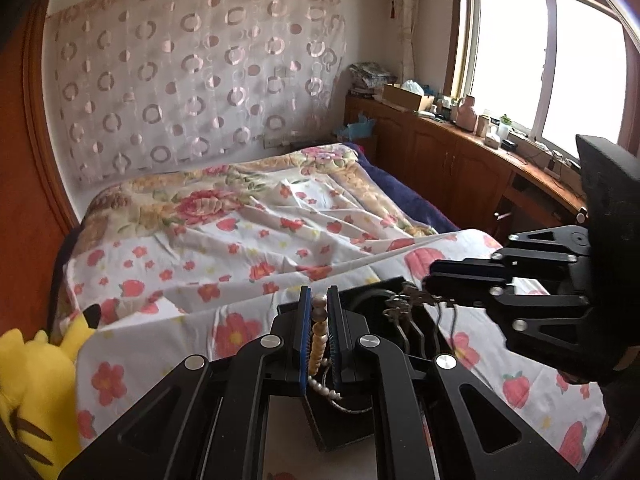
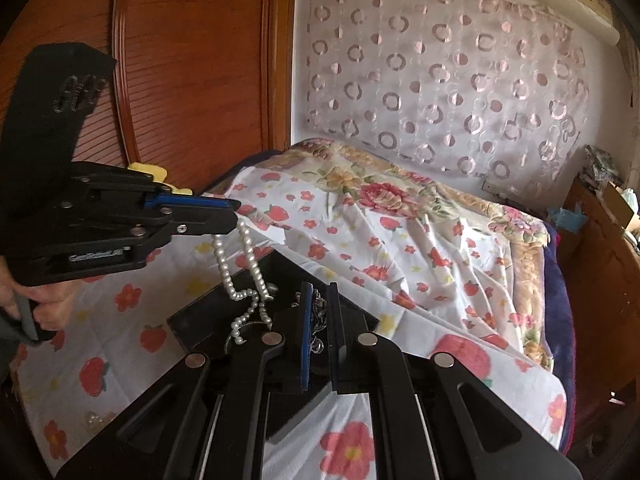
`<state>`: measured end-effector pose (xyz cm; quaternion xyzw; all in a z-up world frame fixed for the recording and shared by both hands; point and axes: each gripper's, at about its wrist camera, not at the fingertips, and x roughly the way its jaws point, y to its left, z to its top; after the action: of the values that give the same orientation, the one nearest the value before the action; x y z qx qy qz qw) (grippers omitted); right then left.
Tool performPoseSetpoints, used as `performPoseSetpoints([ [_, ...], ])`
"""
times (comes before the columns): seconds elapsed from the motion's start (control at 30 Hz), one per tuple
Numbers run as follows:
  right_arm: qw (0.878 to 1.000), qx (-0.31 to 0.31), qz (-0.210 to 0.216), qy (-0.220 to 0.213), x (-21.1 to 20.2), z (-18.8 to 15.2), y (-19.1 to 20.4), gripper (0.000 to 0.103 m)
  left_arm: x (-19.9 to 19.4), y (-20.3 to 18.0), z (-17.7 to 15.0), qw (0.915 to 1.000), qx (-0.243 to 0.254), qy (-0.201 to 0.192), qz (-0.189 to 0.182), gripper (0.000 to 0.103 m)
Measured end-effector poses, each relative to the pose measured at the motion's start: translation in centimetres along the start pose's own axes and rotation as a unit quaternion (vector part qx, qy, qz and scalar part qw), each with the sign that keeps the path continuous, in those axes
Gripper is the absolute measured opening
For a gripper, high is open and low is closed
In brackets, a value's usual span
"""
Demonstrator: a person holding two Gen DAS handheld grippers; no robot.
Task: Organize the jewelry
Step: 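Release pearls into the box with left tool while right tool drops the hair clip in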
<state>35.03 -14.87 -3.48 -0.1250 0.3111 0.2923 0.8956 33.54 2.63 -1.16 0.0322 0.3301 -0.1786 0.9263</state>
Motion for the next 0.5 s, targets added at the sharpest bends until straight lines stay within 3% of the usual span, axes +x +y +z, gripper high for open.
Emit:
performPoseSetpoints([
  [0.1, 1.000, 0.006, 0.003, 0.006, 0.9, -0.3, 0.0, 0.009, -0.1, 0.1, -0.4, 1.0000, -0.001, -0.002, -0.002, 0.008],
  [0.17, 1.000, 0.013, 0.003, 0.010, 1.3, -0.6, -0.2, 0.010, 0.0, 0.1, -0.6, 1.0000, -0.001, -0.003, 0.002, 0.017],
  [0.23, 1.000, 0.014, 0.000, 0.010, 1.4, -0.7, -0.2, 0.011, -0.3, 0.0, -1.0, 1.0000, -0.007, -0.003, 0.003, 0.036],
  [0.3, 1.000, 0.013, -0.006, 0.009, 1.2, -0.8, -0.3, 0.019, -0.5, -0.3, -1.6, 0.9999, -0.009, -0.005, 0.002, 0.041],
  [0.33, 1.000, 0.013, -0.010, 0.007, 1.0, -0.9, -0.2, 0.036, -0.6, -0.3, -2.0, 0.9999, -0.010, -0.003, 0.004, 0.046],
  [0.37, 1.000, 0.013, -0.011, 0.003, 0.7, -1.0, -0.2, 0.048, -0.7, -0.4, -2.4, 0.9999, -0.011, -0.002, 0.006, 0.049],
  [0.5, 1.000, 0.019, -0.005, -0.005, -0.6, -1.5, -0.2, 0.048, -1.9, -0.4, -3.8, 0.9997, -0.017, -0.006, 0.016, 0.062],
])
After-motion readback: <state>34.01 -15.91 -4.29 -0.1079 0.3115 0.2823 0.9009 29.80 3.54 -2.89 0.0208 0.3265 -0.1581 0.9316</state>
